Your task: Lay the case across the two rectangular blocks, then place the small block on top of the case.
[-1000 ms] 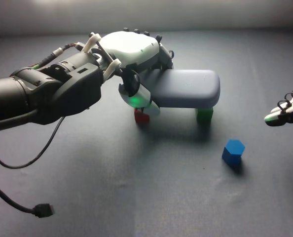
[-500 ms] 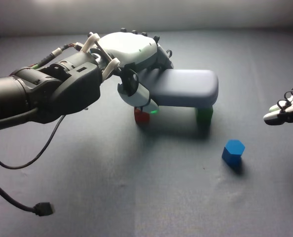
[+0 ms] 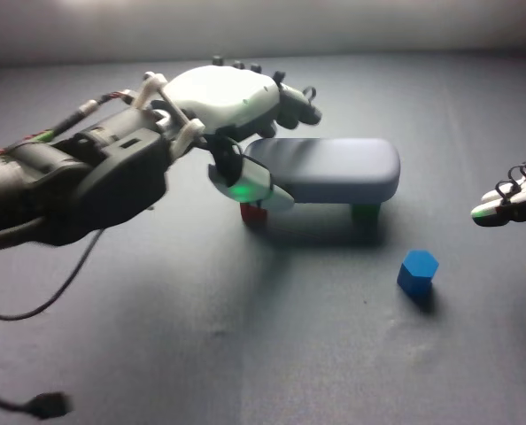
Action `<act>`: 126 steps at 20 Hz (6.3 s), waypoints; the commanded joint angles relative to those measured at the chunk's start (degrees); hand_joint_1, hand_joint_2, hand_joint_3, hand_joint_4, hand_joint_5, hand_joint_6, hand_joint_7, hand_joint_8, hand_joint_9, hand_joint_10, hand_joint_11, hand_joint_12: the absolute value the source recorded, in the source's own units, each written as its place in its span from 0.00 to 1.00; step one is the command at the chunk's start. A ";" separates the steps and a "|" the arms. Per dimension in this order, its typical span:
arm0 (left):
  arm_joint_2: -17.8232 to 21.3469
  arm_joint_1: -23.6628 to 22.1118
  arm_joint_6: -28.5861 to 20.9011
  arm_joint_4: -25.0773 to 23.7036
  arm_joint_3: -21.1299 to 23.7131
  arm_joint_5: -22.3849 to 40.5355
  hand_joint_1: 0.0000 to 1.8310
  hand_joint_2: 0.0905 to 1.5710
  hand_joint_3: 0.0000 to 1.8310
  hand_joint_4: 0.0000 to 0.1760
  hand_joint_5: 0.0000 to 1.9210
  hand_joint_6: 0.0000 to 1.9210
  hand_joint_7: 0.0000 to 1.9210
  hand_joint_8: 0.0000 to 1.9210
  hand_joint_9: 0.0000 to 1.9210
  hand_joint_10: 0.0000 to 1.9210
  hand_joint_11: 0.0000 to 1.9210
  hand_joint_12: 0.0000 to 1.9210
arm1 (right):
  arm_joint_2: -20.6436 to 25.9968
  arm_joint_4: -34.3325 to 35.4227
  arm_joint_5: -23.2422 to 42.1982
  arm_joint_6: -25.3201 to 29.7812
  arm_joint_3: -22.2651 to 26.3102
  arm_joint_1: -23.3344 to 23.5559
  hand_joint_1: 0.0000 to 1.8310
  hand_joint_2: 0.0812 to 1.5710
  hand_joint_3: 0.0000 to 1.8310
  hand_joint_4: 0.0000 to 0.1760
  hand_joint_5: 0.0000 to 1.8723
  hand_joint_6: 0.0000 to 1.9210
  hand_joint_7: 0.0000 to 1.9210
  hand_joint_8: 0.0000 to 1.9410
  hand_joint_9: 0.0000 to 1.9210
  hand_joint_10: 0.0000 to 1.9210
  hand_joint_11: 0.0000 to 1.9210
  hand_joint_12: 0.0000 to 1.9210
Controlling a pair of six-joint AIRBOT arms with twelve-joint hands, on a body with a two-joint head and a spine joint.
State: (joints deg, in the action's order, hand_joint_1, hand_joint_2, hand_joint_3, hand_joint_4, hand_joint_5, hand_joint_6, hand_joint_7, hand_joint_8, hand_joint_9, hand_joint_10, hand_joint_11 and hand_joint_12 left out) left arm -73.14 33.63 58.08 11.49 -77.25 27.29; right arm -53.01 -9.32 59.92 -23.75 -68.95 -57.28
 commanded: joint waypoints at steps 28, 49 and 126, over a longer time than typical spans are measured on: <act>25.19 24.02 -4.18 3.39 24.45 49.50 0.57 0.59 0.00 0.04 0.17 0.00 0.21 0.00 0.22 0.00 0.02 0.58 | -8.91 -20.36 -12.58 7.78 -7.86 16.07 0.58 0.65 0.00 0.00 0.34 0.00 0.40 0.02 0.45 0.05 0.23 0.61; 23.89 24.85 -5.07 4.36 24.05 49.32 0.57 0.60 0.00 0.12 0.18 0.00 0.21 0.00 0.23 0.00 0.00 0.59 | -13.43 -24.83 -16.14 8.12 -9.76 18.83 0.67 0.62 0.00 0.00 0.41 0.01 0.43 0.02 0.47 0.02 0.24 0.54; 21.55 26.13 -7.85 5.26 22.81 48.44 0.57 0.60 0.00 0.07 0.21 0.00 0.23 0.00 0.25 0.00 0.00 0.59 | -21.81 -26.80 -25.03 7.90 -23.23 36.67 0.61 0.64 0.00 0.00 0.37 0.01 0.38 0.10 0.32 0.30 0.16 0.69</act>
State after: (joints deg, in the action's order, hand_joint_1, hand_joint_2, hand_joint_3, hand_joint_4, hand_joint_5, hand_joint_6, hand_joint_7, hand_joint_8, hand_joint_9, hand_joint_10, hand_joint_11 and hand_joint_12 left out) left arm -51.33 60.34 50.61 17.47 -54.22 68.69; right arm -75.00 -38.20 30.09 -15.70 -91.88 -21.58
